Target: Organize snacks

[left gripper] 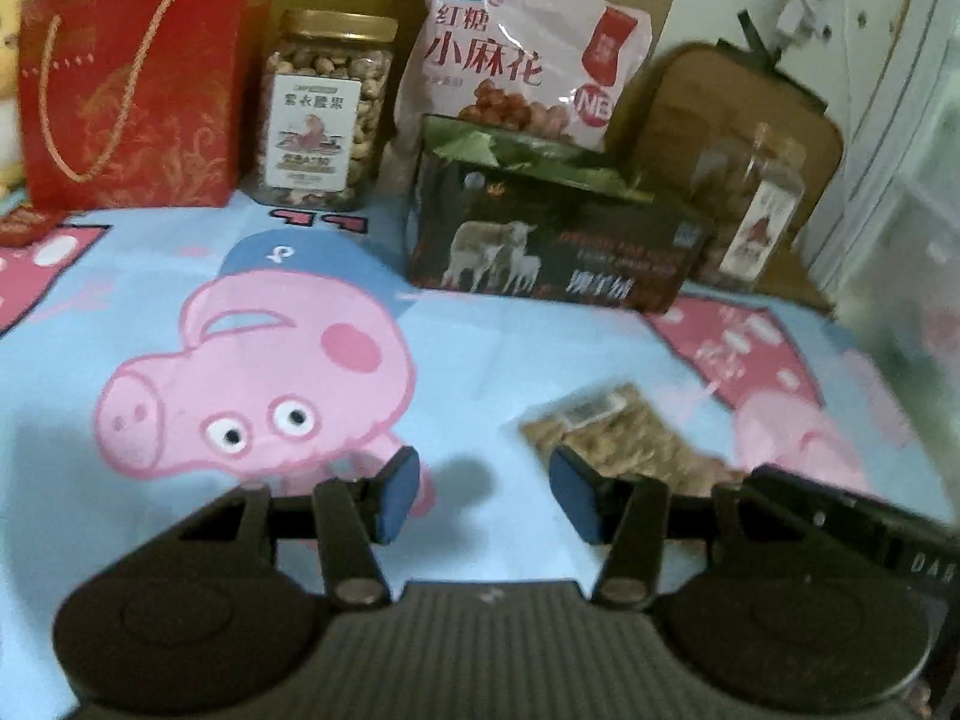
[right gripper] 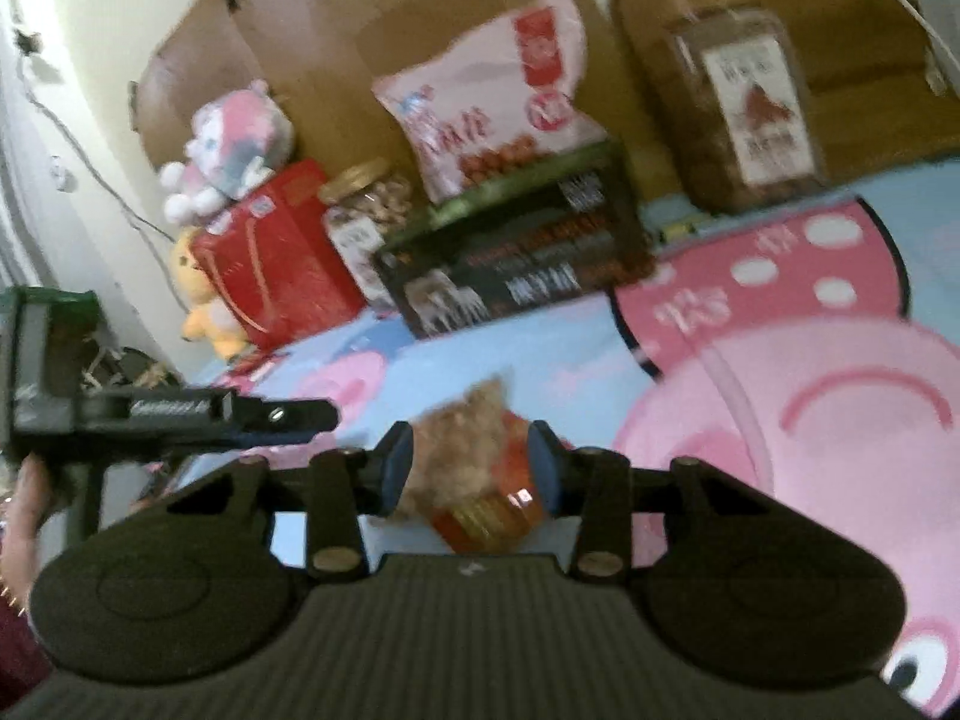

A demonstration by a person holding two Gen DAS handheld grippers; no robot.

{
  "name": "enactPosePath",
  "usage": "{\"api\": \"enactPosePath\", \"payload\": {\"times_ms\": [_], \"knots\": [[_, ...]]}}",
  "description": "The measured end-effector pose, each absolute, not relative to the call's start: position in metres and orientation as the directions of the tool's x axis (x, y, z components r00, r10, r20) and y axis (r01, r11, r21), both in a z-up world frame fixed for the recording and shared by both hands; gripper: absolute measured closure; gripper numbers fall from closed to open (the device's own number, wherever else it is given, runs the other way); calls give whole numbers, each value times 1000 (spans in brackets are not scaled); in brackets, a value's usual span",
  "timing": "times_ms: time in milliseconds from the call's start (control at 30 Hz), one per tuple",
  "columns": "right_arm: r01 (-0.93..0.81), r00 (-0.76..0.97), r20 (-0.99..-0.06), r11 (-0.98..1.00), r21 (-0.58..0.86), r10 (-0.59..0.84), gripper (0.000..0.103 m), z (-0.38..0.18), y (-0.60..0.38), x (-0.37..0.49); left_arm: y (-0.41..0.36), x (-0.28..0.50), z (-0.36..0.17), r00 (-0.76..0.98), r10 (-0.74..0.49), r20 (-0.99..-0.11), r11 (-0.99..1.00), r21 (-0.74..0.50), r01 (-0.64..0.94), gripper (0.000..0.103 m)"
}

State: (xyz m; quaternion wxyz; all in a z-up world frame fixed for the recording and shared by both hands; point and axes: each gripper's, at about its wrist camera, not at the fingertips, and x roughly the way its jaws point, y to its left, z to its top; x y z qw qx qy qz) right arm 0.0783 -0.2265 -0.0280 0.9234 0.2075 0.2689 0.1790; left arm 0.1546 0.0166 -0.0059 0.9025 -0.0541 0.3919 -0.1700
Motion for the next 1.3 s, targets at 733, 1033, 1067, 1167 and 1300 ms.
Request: {"api": "enactPosePath", "payload": {"times_ms": [733,1033,1067,1167,1300], "knots": [[-309,778,-420,867,391,467,94,-30,-187,49,17,141,-10,703,-171,-690,982,-61,178,54],[-270,764,-416,831,487,493,83,-36,-195,43,13,139,-12,722,-139,-678,985,-18,173,54],[-264,762,-418,826,497,495,82,-37,-196,43,13,139,-11,725,-135,-675,985,-12,173,54],[-239,749,-420,800,551,513,81,-42,-199,48,12,138,-11,738,-117,-664,985,15,170,54],[-225,737,-418,776,589,532,81,-45,-202,50,12,139,-10,751,-96,-653,986,39,161,54]]}}
